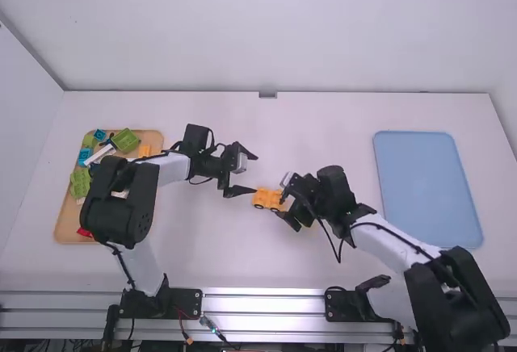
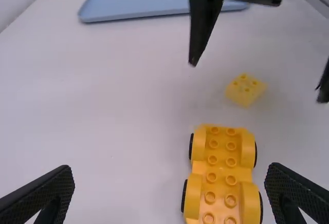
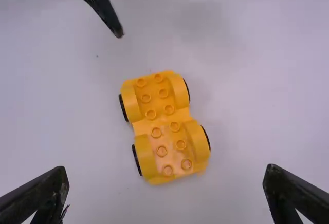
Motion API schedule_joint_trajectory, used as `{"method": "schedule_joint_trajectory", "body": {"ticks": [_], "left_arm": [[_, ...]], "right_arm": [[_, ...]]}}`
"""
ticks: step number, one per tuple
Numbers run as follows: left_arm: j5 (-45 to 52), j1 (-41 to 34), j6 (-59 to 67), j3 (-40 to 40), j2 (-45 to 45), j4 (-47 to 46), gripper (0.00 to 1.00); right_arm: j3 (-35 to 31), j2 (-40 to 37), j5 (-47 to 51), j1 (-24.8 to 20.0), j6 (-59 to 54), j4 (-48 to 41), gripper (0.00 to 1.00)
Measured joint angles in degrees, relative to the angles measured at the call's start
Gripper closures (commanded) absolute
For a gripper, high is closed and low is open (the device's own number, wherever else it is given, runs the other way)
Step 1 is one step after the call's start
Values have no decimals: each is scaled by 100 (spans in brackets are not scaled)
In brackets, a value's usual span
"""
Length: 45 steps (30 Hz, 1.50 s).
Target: Assemble lego blocks to make yellow taxi
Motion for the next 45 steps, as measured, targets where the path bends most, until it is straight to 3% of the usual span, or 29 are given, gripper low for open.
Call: {"method": "schedule_joint_trajectory", "body": {"ticks": [4,10,11,15,16,26,35,42,45], "left_arm": [[-2,0,-20,0,0,4,1],[39,0,-22,0,0,7,1],[39,0,-33,0,0,7,1],[57,0,-105,0,0,35,1],[55,0,-109,0,0,44,1],[55,0,-125,0,0,48,1],[55,0,-236,0,0,50,1],[55,2,-256,0,0,48,1],[55,0,-256,0,0,48,1]], "right_arm": [[-610,-492,-26,-192,144,719,1],[-1462,-363,-374,-872,431,1996,5],[-1558,-258,-479,-1008,455,2201,11],[-1657,114,-667,-1252,514,2396,21],[-1657,192,-691,-1263,518,2404,25],[-1615,1187,-706,-1261,492,2559,28],[-1447,1652,-249,-992,533,2664,54],[-1436,1655,-59,-990,546,2555,57],[-1434,1655,-22,-990,546,2553,65]]}}
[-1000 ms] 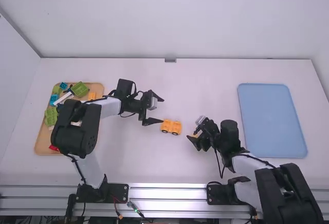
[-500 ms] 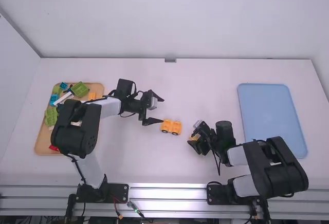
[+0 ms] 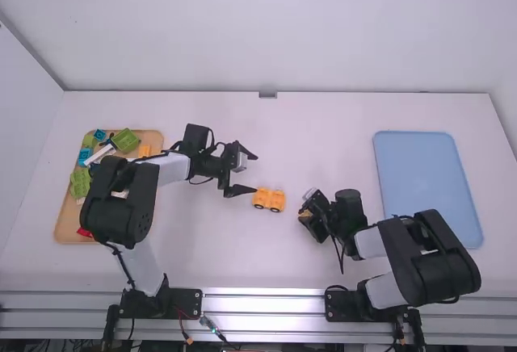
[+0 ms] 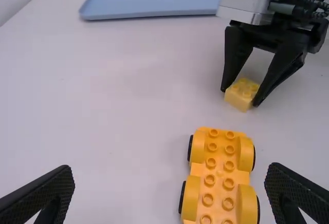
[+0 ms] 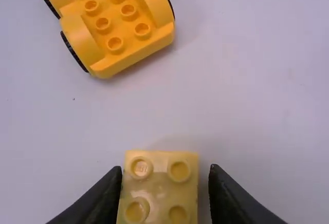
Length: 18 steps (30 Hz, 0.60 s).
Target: Assemble lego blocks to make yellow taxi
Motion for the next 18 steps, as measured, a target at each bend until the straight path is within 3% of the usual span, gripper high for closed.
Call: {"method": "schedule_joint_trajectory", "body": {"ticks": [5,13,18], "left_arm": [[0,0,0,0,0,0,1],[0,0,0,0,0,0,1],[-4,0,0,0,0,-120,1]], "right_arm": [[9,0,2,0,-2,4,77],[11,0,0,-44,0,116,83],[245,2,2,-170,-173,-348,83]]}}
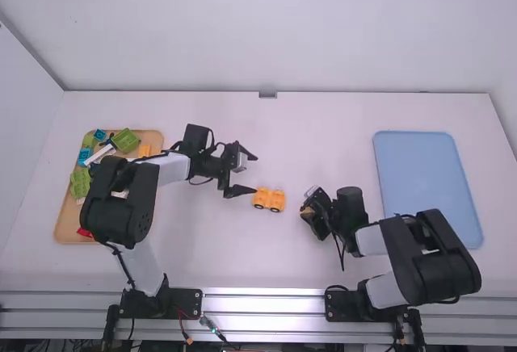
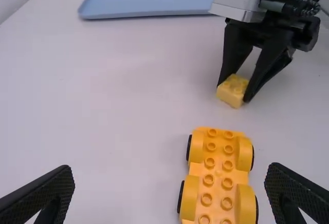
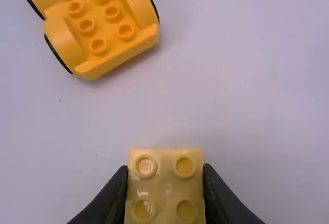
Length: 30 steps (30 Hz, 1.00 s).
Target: Assemble lego blocks to make yellow taxi
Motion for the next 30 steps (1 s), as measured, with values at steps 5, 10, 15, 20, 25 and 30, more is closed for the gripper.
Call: {"method": "schedule_joint_trajectory", "body": {"ticks": [5,10,15,20,25,30], "left_arm": [[-44,0,181,0,0,-468,1],[-63,2,470,0,0,-861,1],[-61,-50,551,-120,0,-151,1],[-61,-256,557,-629,37,706,1],[-63,-380,197,-1038,170,1499,1],[-68,-402,44,-1086,256,1602,1]], "right_arm": [[695,2,-87,-15,-426,-1093,85],[1447,2,-562,-98,-1311,-2181,86],[1582,2,-1185,-411,-2081,-2435,83],[1582,7,-1554,-658,-2632,-2677,83],[1582,446,-1792,-688,-2992,-2439,82],[1840,988,-1860,-684,-3161,-2774,85]]}}
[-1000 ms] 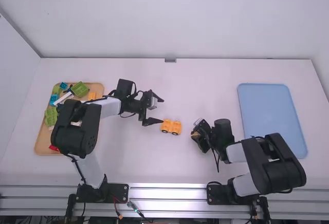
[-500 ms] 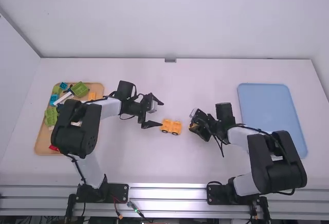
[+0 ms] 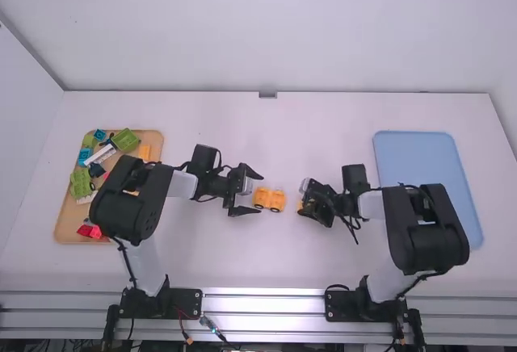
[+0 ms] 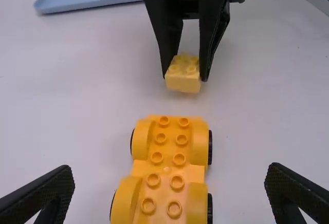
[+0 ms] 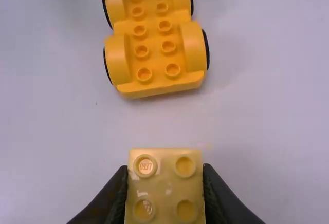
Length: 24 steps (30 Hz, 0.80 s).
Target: Assemble lego blocks to make yellow taxi
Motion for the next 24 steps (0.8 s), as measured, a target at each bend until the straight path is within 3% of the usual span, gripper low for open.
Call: {"method": "schedule_joint_trajectory", "body": {"ticks": [5,24], "left_arm": [[-221,-120,-44,50,153,63,1],[-321,-306,22,680,1202,57,2]], "right_arm": [[291,24,-48,35,-256,-240,85],[413,24,-457,282,-422,-208,85]]}}
